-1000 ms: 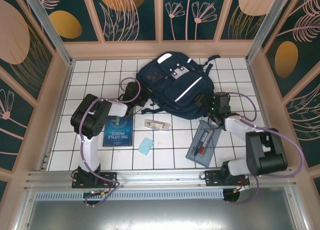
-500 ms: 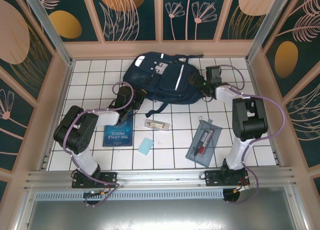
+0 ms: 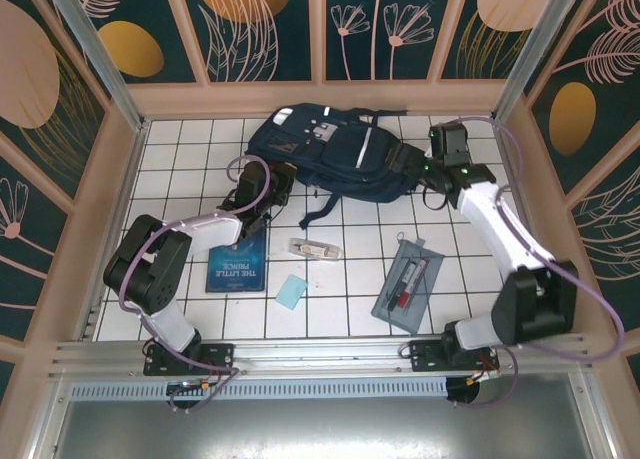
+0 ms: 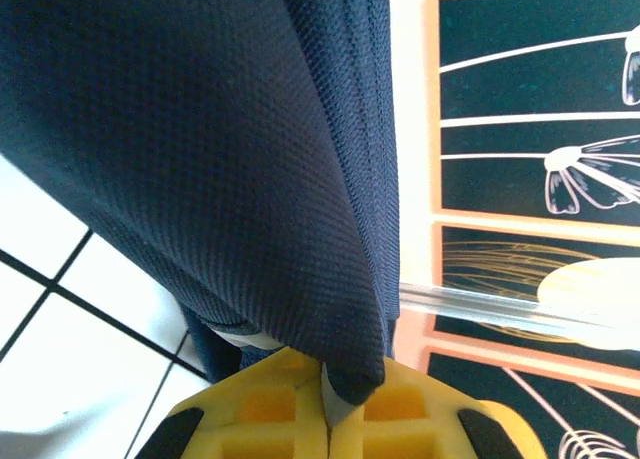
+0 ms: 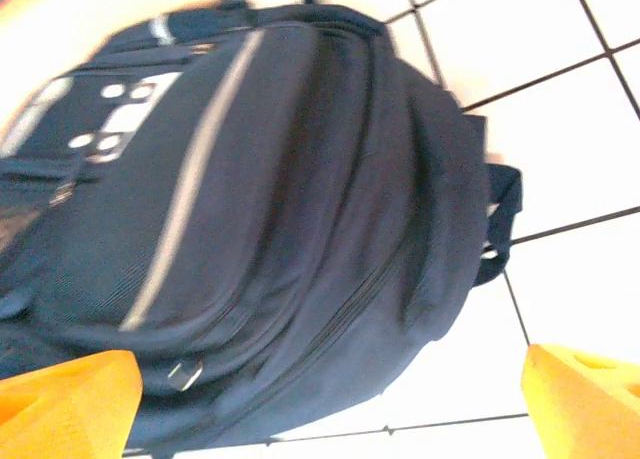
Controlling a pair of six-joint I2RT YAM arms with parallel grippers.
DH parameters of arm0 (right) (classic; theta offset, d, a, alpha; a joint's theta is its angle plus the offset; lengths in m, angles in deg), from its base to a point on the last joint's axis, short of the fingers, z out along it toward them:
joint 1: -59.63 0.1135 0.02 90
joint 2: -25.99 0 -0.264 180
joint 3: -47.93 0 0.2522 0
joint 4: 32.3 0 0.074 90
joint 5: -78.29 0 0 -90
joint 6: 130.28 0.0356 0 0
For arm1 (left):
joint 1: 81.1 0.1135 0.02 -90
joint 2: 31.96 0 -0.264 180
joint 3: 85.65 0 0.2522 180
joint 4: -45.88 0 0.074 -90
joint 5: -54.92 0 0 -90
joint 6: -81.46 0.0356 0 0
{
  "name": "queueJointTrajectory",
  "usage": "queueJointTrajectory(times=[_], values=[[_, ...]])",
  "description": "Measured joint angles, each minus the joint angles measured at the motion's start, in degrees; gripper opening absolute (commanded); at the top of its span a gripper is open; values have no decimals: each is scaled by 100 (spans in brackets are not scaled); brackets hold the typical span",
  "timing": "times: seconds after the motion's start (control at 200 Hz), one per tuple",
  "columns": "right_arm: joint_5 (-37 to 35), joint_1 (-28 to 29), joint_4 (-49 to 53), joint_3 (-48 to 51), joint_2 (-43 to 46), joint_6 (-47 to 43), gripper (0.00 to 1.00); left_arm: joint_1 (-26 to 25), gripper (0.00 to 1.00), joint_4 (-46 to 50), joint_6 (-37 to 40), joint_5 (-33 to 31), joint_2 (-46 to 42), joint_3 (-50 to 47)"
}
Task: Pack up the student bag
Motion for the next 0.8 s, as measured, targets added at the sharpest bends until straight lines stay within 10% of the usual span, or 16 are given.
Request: queueJointTrajectory(times=[0.41,0.801], values=[[409,2291,-2304,1665,66,1154,63,-111,0,-20,-420,-232,2,9],[227,2640,-4804,1843,-1523,1182,61,-151,0,31,-468,-367,-306,-195]])
